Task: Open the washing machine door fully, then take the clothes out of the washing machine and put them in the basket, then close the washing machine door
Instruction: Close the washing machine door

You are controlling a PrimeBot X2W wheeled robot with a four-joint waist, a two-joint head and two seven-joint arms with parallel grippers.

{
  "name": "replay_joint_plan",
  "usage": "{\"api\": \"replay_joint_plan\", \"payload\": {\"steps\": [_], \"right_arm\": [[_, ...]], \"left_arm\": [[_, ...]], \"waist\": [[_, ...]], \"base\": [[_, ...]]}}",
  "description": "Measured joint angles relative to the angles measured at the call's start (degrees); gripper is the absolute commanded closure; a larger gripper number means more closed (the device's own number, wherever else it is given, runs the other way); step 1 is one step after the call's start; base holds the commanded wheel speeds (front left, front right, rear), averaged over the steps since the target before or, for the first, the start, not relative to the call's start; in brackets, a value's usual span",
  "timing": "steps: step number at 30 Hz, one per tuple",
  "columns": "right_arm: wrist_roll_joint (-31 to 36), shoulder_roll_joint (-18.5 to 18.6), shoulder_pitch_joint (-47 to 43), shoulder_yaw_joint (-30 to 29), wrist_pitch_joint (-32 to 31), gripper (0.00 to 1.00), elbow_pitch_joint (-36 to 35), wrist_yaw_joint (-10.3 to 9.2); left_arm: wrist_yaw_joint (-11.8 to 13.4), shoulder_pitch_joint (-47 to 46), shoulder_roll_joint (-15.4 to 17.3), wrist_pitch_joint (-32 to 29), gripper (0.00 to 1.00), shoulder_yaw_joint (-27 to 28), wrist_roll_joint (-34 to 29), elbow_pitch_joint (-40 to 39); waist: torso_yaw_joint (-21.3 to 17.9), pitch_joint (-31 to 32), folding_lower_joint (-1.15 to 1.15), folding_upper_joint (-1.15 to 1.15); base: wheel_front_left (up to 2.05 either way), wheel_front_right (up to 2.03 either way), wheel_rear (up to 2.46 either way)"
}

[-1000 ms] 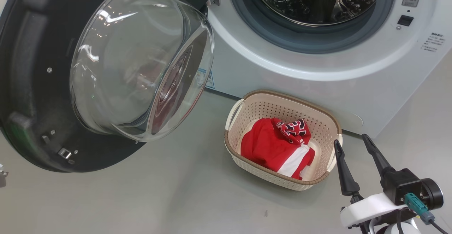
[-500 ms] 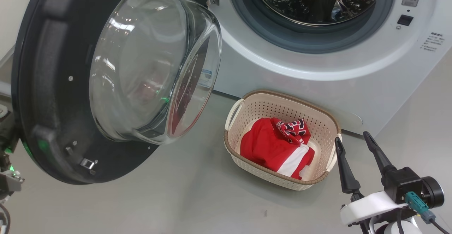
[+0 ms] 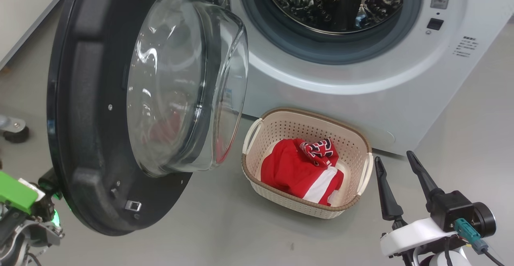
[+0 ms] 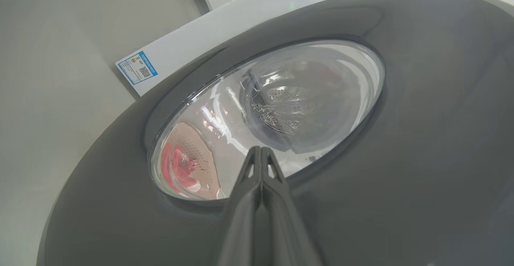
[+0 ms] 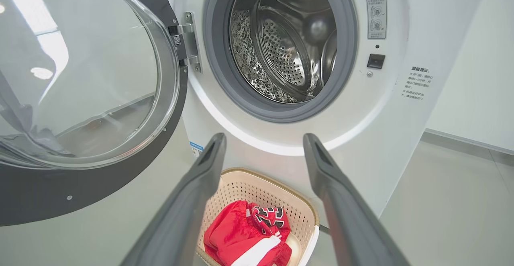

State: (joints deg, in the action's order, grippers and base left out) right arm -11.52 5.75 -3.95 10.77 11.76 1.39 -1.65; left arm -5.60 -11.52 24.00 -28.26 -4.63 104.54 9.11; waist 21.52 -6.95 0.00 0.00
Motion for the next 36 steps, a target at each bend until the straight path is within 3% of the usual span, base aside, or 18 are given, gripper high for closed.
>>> {"api": "replay_joint_plan", "payload": {"steps": [19, 36], "right_arm": [[-0.6, -1.3, 0.0, 1.2, 1.2, 0.00, 1.6, -0.12], [-1.1, -2.0, 0.4, 2.5, 1.7, 0.00, 1.5, -0.52]], "left_arm": [[-0.7, 7.9, -4.7, -3.9, 1.00, -4.8, 1.4, -9.8], [-0.8, 8.0, -8.4, -4.4, 1.00, -7.2, 1.4, -13.5]], "waist": [[-9.7, 2.0, 0.00, 0.00], [-19.7, 1.3, 0.00, 0.00]], "base": [[0.00, 0.00, 0.00], [0.00, 0.00, 0.00]]}}
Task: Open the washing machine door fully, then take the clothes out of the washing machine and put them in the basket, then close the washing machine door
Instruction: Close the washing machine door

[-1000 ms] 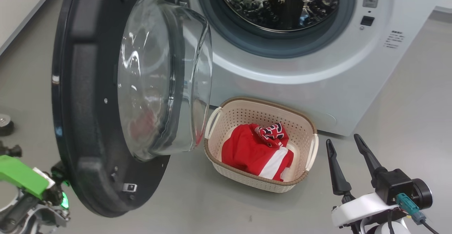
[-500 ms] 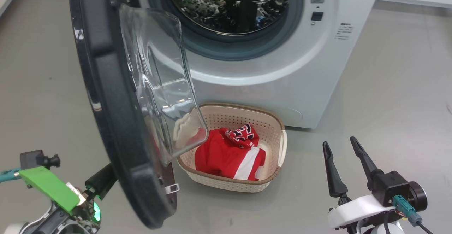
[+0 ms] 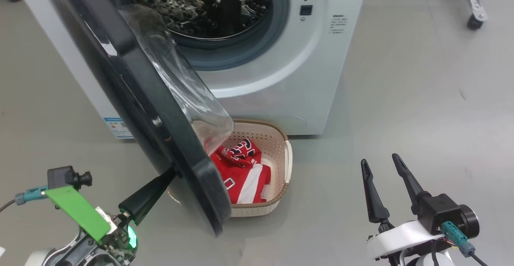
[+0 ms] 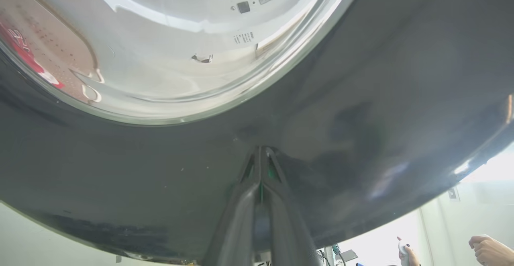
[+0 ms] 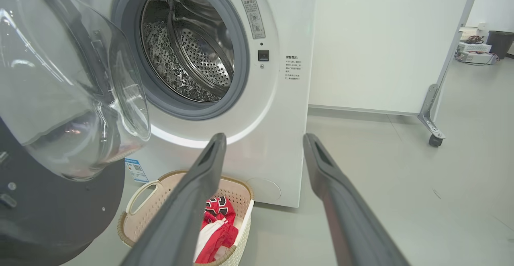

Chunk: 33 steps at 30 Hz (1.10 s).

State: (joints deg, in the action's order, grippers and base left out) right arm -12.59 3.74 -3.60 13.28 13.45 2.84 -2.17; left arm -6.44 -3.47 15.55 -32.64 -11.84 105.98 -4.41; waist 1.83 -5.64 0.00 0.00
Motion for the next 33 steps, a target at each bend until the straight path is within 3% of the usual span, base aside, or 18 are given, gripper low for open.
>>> {"api": "replay_joint_plan", "payload": {"steps": [13, 29, 33], "right_arm": [[-1.1, -0.3, 2.7, 1.3, 0.3, 0.00, -0.6, 0.09], [-1.8, -0.6, 7.5, 2.2, 0.6, 0.00, -0.7, 0.56], [-2.0, -0.6, 8.3, 2.2, 0.7, 0.00, -0.7, 0.56]], "left_arm": [[0.2, -6.6, -2.1, 0.9, 1.00, -0.4, 0.2, 0.0], [2.3, -19.9, -3.1, 1.5, 1.00, -0.4, -0.8, 5.7], [3.8, -23.3, -3.4, 1.5, 1.00, -0.3, -1.2, 8.4]], "waist": [[-7.5, -4.6, 0.00, 0.00], [-14.4, -12.3, 0.00, 0.00], [-15.6, -14.1, 0.00, 0.00]], "base": [[0.00, 0.00, 0.00], [0.00, 0.00, 0.00], [0.00, 0.00, 0.00]]}}
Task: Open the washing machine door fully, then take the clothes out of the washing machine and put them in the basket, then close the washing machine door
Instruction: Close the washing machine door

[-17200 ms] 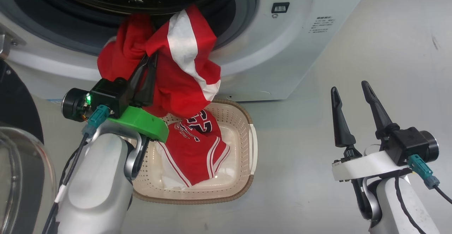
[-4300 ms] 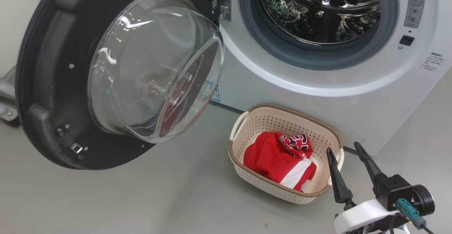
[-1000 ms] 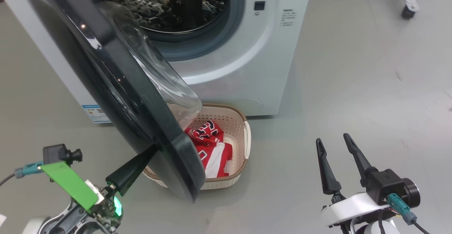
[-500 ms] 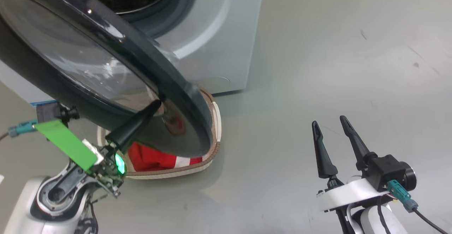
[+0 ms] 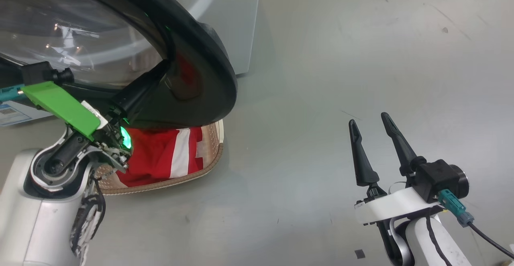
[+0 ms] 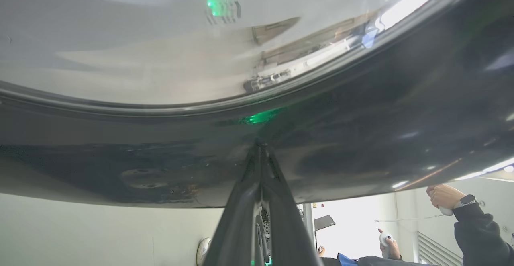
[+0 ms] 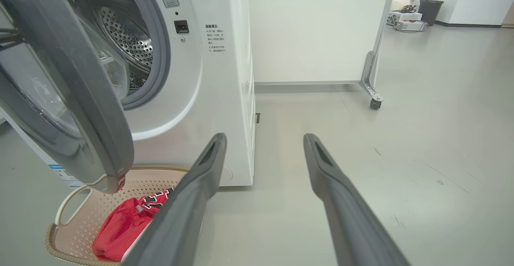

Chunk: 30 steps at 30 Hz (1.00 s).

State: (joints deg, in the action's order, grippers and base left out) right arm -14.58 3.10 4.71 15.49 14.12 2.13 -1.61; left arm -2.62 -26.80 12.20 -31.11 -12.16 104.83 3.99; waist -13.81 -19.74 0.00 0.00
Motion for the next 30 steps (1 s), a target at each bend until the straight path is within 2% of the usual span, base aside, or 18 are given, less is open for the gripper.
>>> {"api": "replay_joint_plan", "payload": {"steps": [5, 20, 25, 30], "right_arm": [[0.0, -0.1, 1.4, 0.9, 0.1, 0.00, 0.1, 0.09], [-0.5, -0.3, 3.7, 1.7, 0.1, 0.00, 0.7, 0.52], [-0.5, -0.4, 4.2, 1.7, 0.1, 0.00, 0.8, 0.52], [-0.5, -0.4, 4.3, 1.3, 0.1, 0.00, 0.8, 0.38]], "left_arm": [[1.3, -4.3, 0.3, 0.2, 1.00, 0.1, -0.8, 3.4], [1.4, -14.5, 0.4, 4.8, 1.00, 3.1, -4.1, 12.7], [1.1, -17.6, 0.4, 6.0, 1.00, 3.2, -5.3, 15.0], [-0.3, -20.2, -0.5, 6.2, 1.00, 2.5, -7.0, 17.8]], "waist": [[-1.2, -2.1, 0.00, 0.00], [-4.1, -5.0, 0.00, 0.00], [-5.1, -5.5, 0.00, 0.00], [-5.5, -5.8, 0.00, 0.00]], "base": [[0.00, 0.00, 0.00], [0.00, 0.00, 0.00], [0.00, 0.00, 0.00], [0.00, 0.00, 0.00]]}}
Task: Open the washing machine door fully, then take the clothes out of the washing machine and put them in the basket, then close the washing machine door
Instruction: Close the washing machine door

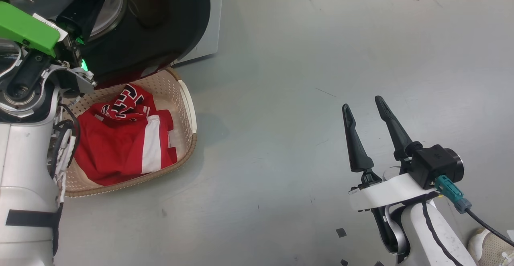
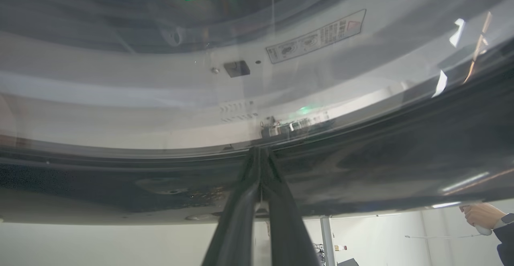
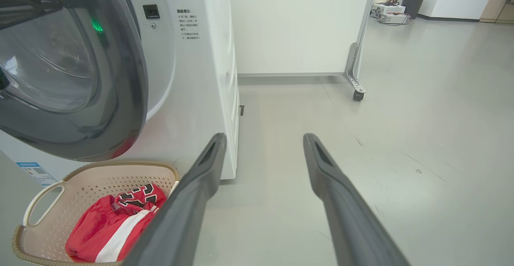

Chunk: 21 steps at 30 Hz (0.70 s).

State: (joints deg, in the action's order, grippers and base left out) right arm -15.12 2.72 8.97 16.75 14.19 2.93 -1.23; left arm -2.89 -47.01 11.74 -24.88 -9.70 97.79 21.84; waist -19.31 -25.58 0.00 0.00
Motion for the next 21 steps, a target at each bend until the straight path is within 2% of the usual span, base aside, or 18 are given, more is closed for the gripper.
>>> {"api": "replay_joint_plan", "payload": {"steps": [6, 15, 21], "right_arm": [[0.0, 0.0, 0.0, -0.2, 0.0, 0.00, 0.0, -0.03], [0.0, -0.1, 0.2, -1.3, 0.0, 0.00, -0.1, -0.54], [0.0, -0.1, 0.2, -2.2, 0.0, 0.00, -0.1, -0.97]], "left_arm": [[-1.2, -1.7, -1.0, 1.8, 1.00, 0.5, -0.1, 2.2], [-3.2, -2.3, -3.5, 1.4, 1.00, 0.6, 1.0, 3.6], [-4.0, 1.9, -4.7, -0.7, 1.00, 1.1, 4.4, 2.9]], "waist": [[0.3, -0.1, 0.00, 0.00], [2.3, 0.0, 0.00, 0.00], [4.1, 0.4, 0.00, 0.00]], "base": [[0.00, 0.00, 0.00], [0.00, 0.00, 0.00], [0.00, 0.00, 0.00]]}}
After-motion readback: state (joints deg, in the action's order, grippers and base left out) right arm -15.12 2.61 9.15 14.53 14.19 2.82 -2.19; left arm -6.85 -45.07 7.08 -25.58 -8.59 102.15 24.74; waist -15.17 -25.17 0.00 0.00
